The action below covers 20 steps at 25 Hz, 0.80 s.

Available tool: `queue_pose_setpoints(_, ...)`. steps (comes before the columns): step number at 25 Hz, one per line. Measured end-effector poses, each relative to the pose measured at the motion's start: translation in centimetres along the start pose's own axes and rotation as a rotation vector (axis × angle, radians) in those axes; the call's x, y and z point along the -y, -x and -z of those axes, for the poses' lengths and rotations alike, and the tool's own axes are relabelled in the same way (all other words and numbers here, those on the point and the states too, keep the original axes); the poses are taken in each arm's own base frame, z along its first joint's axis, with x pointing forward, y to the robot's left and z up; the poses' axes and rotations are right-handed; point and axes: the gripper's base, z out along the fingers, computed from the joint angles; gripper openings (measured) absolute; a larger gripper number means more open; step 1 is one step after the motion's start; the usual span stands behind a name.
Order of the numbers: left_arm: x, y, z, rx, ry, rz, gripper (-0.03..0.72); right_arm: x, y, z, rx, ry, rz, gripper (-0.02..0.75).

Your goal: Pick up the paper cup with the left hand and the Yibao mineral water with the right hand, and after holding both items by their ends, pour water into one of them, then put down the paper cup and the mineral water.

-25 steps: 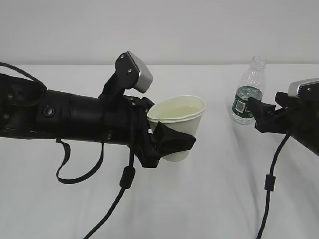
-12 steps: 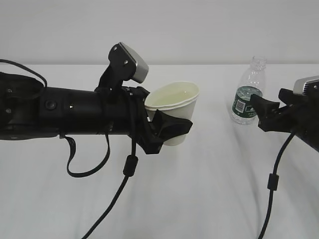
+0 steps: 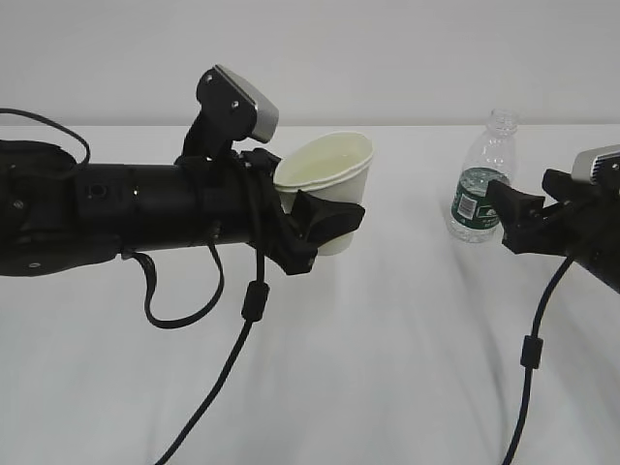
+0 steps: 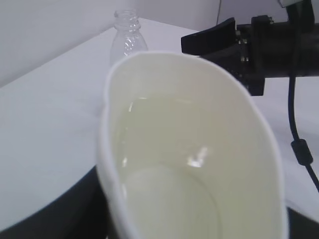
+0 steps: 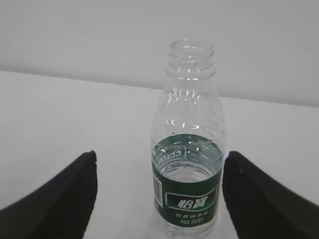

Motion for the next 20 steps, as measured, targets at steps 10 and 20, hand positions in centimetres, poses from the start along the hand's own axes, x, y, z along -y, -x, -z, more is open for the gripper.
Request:
queue_pose_setpoints(10, -1.5, -0.1, 0.5, 0.006, 0.066, 0.037, 0.419, -0.1, 0.0, 0.0, 0.000, 0.006, 0.002, 0.593)
queue_pose_setpoints(20, -3.4, -0.2, 1.2, 0.010, 0.125, 0.039, 0.419, -0.1, 0.0, 0.0, 0.000, 0.008, 0.003, 0.592)
